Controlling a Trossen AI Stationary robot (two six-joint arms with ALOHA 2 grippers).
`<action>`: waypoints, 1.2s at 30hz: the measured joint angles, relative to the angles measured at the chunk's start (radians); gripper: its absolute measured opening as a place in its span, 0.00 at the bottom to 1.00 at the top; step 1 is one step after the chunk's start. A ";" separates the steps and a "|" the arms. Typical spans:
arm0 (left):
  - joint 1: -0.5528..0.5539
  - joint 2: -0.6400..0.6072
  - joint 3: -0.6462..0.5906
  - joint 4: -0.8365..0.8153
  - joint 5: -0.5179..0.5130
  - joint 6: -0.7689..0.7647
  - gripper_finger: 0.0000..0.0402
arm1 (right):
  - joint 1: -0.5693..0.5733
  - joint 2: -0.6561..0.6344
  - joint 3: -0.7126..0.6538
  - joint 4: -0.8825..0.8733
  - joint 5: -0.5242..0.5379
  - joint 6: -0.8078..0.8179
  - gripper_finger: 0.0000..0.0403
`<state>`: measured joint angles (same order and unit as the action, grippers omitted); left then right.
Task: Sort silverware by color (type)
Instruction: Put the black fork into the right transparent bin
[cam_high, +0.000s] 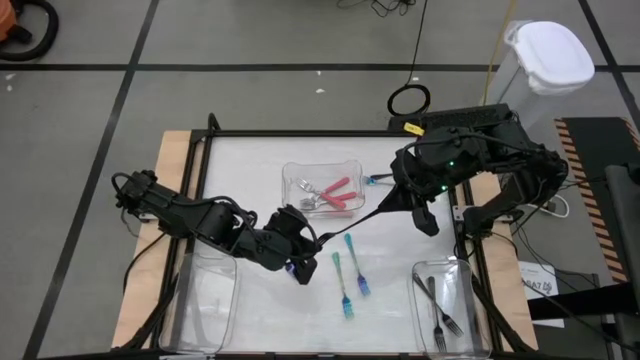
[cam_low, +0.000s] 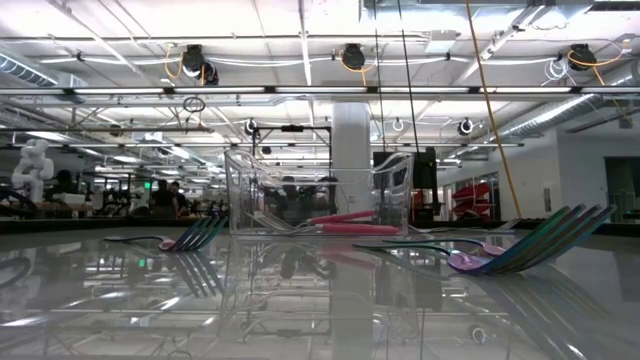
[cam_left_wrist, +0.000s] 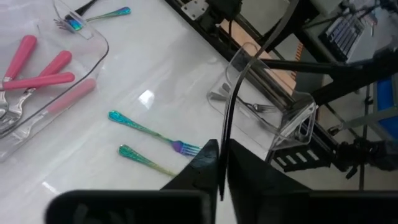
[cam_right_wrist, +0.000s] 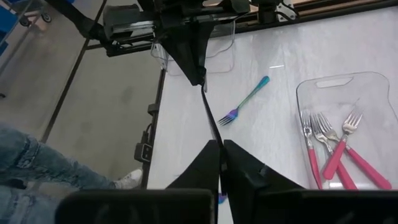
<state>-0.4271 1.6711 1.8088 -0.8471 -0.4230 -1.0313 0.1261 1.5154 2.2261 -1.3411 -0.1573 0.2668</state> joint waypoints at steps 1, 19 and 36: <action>-0.001 0.000 0.000 0.002 -0.004 -0.009 0.10 | 0.000 0.000 0.000 0.000 0.000 0.000 0.01; 0.029 0.000 0.000 -0.009 -0.106 -0.113 0.62 | -0.042 -0.062 -0.001 -0.228 -0.068 -0.166 0.01; 0.247 0.005 0.000 0.031 -0.021 -0.058 0.62 | -0.051 -0.285 -0.025 -0.230 -0.164 -0.099 0.01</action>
<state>-0.1799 1.6756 1.8088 -0.8158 -0.4438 -1.0890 0.0751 1.2300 2.2013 -1.5706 -0.3215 0.1682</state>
